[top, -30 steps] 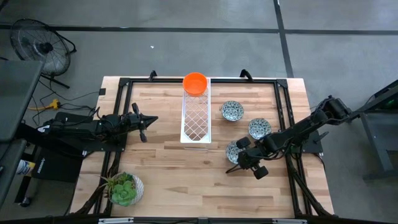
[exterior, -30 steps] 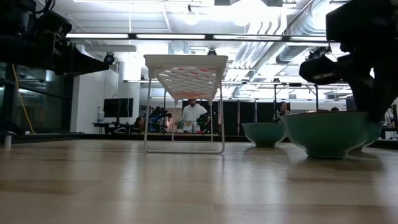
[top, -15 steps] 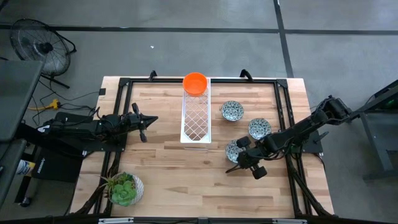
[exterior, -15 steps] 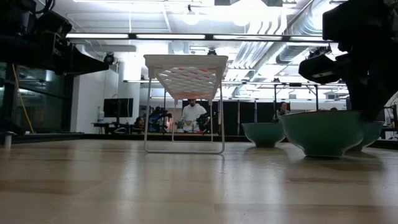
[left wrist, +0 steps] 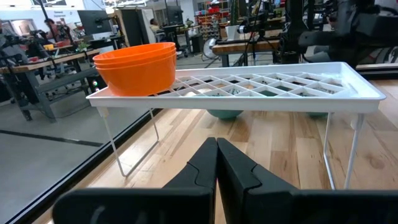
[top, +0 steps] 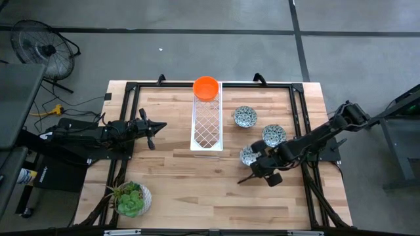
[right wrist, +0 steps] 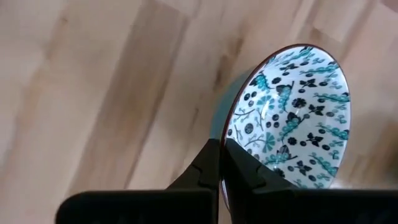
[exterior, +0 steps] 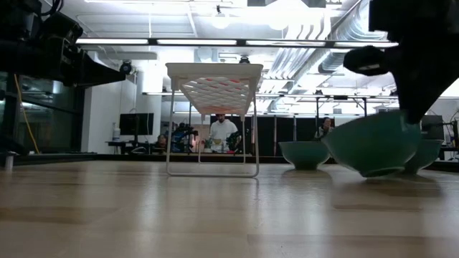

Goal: Pick & Place Mini bowls
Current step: Put the bottom blue white pattern bowl on the shelf

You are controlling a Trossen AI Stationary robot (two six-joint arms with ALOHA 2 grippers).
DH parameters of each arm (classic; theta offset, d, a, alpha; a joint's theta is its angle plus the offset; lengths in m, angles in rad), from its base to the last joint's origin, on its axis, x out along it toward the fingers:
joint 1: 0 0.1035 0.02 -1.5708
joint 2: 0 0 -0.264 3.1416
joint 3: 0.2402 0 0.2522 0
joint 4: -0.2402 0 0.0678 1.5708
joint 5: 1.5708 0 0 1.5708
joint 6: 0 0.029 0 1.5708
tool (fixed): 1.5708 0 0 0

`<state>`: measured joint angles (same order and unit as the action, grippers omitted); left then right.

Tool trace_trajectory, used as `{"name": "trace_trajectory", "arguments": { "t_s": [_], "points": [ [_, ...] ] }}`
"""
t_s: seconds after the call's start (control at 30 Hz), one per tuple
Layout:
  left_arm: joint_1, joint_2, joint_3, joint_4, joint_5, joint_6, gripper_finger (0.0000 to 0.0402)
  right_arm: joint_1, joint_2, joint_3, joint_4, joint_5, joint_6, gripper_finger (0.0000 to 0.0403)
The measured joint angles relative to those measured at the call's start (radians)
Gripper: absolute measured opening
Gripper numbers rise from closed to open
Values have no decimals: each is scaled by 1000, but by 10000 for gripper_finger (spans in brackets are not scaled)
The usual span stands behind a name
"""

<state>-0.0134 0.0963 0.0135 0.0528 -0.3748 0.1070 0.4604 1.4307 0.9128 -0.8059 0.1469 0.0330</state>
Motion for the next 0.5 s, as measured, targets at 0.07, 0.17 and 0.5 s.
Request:
{"name": "trace_trajectory", "arguments": {
  "t_s": [0.07, 0.17, 0.5],
  "points": [
    [0, 0, 0, 0, 0, 0, 1, 1, 0, 6, -1, -2, -1, 3],
    [0, 0, 0, 0, 0, 0, 1, 1, 0, -2, 1, -16, -3, 3],
    [0, 0, 0, 0, 0, 0, 1, 13, -2, -13, 3, 55, 3, 2]
  ]
}}
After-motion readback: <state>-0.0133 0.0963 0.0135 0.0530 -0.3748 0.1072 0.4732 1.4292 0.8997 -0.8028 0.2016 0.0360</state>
